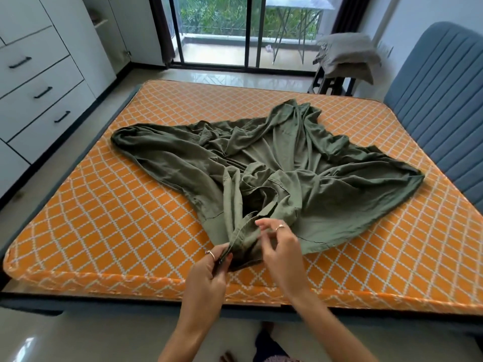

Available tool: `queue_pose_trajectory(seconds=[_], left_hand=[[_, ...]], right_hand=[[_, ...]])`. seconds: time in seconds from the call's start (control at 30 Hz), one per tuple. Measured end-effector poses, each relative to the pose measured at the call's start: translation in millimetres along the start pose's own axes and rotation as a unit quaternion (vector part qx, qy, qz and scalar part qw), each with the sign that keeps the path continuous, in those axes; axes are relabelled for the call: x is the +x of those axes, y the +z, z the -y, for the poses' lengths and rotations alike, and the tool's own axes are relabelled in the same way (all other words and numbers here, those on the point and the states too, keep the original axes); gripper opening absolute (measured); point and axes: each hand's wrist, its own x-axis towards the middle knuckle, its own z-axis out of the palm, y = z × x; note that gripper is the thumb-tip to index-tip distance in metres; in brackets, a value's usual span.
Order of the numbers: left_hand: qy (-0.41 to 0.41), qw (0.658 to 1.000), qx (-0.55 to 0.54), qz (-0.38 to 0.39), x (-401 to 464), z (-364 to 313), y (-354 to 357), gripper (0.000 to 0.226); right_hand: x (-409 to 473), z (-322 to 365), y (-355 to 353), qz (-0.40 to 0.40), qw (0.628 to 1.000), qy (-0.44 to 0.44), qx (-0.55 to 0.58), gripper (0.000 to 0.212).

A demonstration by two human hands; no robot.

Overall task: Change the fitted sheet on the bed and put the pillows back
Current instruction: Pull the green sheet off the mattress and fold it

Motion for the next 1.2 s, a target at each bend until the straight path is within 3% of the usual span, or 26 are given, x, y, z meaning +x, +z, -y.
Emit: queue_pose_trajectory(seconds=[0.1, 0.3, 0.47, 0.53, 0.6, 0.8, 0.9, 1.0, 1.07, 1.2], left_hand=[[0.039, 0.999, 0.023, 0.016, -6, -1, -13, 0.032], [0.056, 0.996, 0.073, -0.009, -8, -4, -41, 0.030], [0.063, 0.988, 0.122, -0.071, -5, -9, -45, 0.028], [0.047, 0.989, 0.101, -0.093, -6, -12, -39, 0.020], [0.027, 0.987, 0.088, -0.128, -3, -14, -31, 0.020], [-0.003, 0.977, 0.102, -0.187, 0, -26, -14, 0.040], [-0.012, 0.970, 0.117, -0.212, 1, -36, -7, 0.046], [-0.022, 0.965, 0.137, -0.224, 2, -46, -2, 0.033], [-0.026, 0.961, 0.146, -0.232, 3, -50, 0, 0.039], [-0.028, 0.957, 0.157, -0.244, 8, -58, 3, 0.050]], right_hand=[[37, -37, -1, 0.082, 0.989, -0.043, -0.115, 0.030], [110, -86, 9, 0.223, 0.923, -0.147, -0.278, 0.033], [149, -108, 13, 0.408, 0.793, -0.198, -0.408, 0.030], [154, -119, 12, 0.464, 0.767, -0.179, -0.406, 0.033], [159, -130, 11, 0.502, 0.764, -0.144, -0.378, 0.035], [198, -149, 12, 0.509, 0.769, -0.165, -0.349, 0.031], [217, -148, 18, 0.553, 0.725, -0.199, -0.360, 0.035], [229, -147, 27, 0.598, 0.675, -0.231, -0.365, 0.041], [234, -146, 37, 0.605, 0.666, -0.225, -0.373, 0.040], [245, -138, 53, 0.638, 0.658, -0.176, -0.360, 0.006]])
